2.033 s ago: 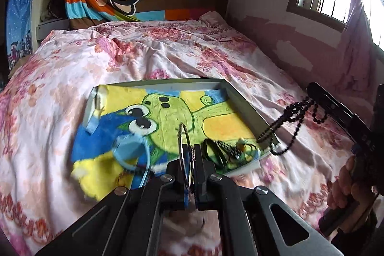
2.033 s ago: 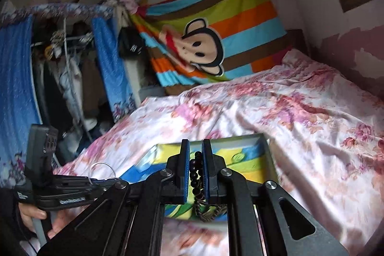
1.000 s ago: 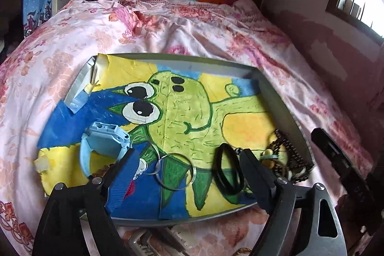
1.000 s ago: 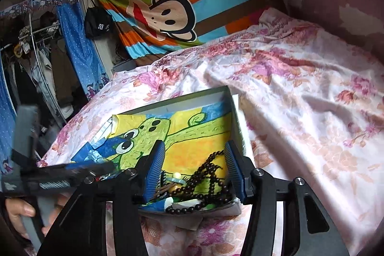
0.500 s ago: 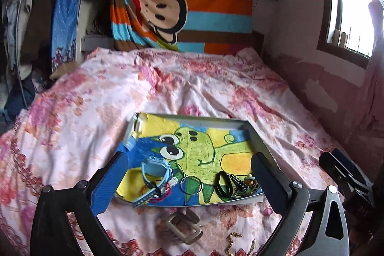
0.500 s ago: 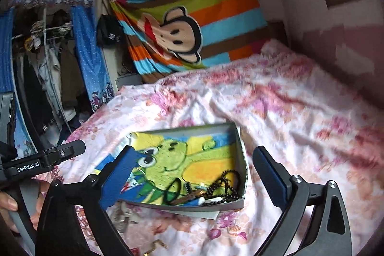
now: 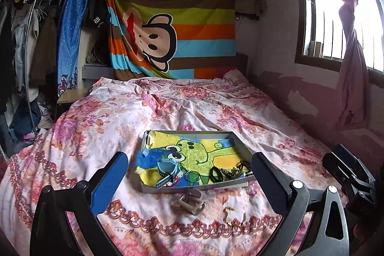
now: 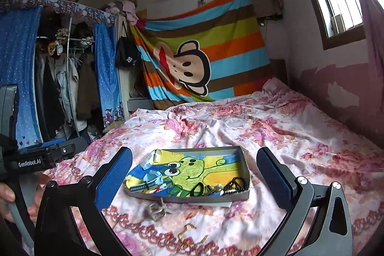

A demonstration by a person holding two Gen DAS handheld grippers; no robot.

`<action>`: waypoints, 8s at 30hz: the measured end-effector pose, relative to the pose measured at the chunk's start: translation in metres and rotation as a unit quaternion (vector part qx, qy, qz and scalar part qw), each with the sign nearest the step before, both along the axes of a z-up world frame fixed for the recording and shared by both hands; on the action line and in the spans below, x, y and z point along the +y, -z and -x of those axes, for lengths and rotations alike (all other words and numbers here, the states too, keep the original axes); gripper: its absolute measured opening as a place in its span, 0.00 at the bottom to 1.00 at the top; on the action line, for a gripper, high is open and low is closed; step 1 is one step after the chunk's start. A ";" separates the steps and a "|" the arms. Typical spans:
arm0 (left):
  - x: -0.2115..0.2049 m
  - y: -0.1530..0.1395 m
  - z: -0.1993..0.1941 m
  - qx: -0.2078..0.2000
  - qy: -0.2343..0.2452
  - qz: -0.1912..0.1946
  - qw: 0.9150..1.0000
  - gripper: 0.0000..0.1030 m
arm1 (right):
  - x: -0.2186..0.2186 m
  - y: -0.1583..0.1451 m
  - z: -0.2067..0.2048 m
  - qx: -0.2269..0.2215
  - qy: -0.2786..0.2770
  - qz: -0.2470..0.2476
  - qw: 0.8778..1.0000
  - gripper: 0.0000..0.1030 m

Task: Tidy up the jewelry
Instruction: 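Lift both open tools away from the tray, then move the left tool toward the grey buckle while the right tool approaches the gold chain, then grasp the grey square buckle with the left tool while the right tool grasps the gold chain, then carry both items into the grey tray and open both tools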

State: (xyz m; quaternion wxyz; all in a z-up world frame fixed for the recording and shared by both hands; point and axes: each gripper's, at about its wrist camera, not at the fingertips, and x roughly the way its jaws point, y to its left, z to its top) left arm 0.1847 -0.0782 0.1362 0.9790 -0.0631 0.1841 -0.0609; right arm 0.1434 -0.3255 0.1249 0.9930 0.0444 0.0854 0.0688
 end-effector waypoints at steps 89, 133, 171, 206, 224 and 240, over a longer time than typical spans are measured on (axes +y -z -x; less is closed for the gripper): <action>0.027 0.154 -0.051 0.157 0.021 -0.090 0.983 1.00 | 0.038 0.144 -0.027 0.225 0.025 0.154 0.962 0.99; -0.030 0.195 -0.169 0.252 0.134 0.007 0.959 0.91 | 0.023 0.214 -0.140 0.343 -0.066 0.051 0.936 0.99; -0.033 0.193 -0.096 0.248 0.176 0.002 0.953 0.56 | 0.020 0.210 -0.124 0.367 -0.090 0.002 0.926 0.13; -0.036 0.118 -0.155 0.201 0.094 0.000 0.975 0.55 | -0.036 0.095 -0.158 0.146 -0.091 -0.119 0.978 0.12; -0.072 0.161 -0.245 0.250 0.047 -0.015 0.967 0.56 | -0.065 0.167 -0.250 0.205 -0.040 -0.130 0.969 0.13; -0.053 0.128 -0.215 0.218 0.038 0.056 0.974 0.88 | -0.069 0.155 -0.236 0.195 -0.033 -0.125 0.972 0.44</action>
